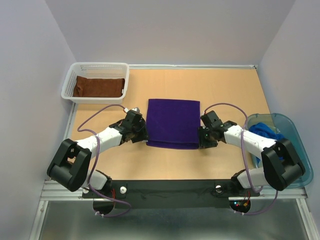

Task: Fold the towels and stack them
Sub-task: Fold the towel

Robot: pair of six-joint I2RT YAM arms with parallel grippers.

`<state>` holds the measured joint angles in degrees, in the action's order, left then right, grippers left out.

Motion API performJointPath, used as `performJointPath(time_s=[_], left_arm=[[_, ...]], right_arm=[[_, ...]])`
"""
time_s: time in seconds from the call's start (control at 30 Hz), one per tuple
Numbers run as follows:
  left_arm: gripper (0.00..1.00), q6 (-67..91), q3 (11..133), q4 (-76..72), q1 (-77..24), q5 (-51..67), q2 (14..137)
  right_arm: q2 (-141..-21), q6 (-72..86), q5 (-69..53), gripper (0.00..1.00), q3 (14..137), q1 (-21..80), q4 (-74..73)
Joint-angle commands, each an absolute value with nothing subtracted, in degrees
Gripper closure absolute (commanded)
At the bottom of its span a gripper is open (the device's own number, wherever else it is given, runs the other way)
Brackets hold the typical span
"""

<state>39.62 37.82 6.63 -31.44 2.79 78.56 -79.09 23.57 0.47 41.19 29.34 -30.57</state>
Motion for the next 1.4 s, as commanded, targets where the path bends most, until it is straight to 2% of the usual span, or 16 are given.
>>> performJointPath(time_s=[0.0, 0.33, 0.53, 0.67, 0.87, 0.9, 1.1, 1.37], left_arm=[[0.48, 40.08, 37.35, 5.89, -31.64, 2.37, 77.87], [0.62, 40.78, 38.23, 5.36, -31.73, 2.90, 78.49], [0.63, 40.78, 38.50, 5.10, -31.73, 3.34, 79.01], [0.70, 40.78, 38.41, 5.01, -31.73, 3.51, 79.10], [0.73, 40.61, 38.32, 5.10, -31.73, 3.60, 79.45], [0.78, 40.52, 38.23, 5.10, -31.73, 3.60, 79.45], [0.85, 40.43, 38.32, 5.19, -31.73, 3.60, 79.28], [0.86, 40.08, 38.23, 5.19, -31.73, 3.69, 79.45]], right_arm=[[-75.68, 28.21, 2.99, 0.53, 40.08, 29.88, -29.88], [-68.03, 37.07, 7.29, 0.57, 44.74, 29.53, -27.78], [-69.52, 44.98, 7.30, 0.59, 41.58, 29.18, -23.48], [-69.52, 48.42, 6.59, 0.61, 37.54, 29.18, -20.49], [-69.96, 51.85, 7.12, 0.61, 34.54, 29.18, -18.20], [-69.87, 52.12, 7.47, 0.61, 34.28, 29.09, -18.11], [-69.96, 52.47, 7.82, 0.62, 33.05, 28.92, -16.27], [-71.28, 53.09, 6.86, 0.65, 32.34, 28.74, -13.45]])
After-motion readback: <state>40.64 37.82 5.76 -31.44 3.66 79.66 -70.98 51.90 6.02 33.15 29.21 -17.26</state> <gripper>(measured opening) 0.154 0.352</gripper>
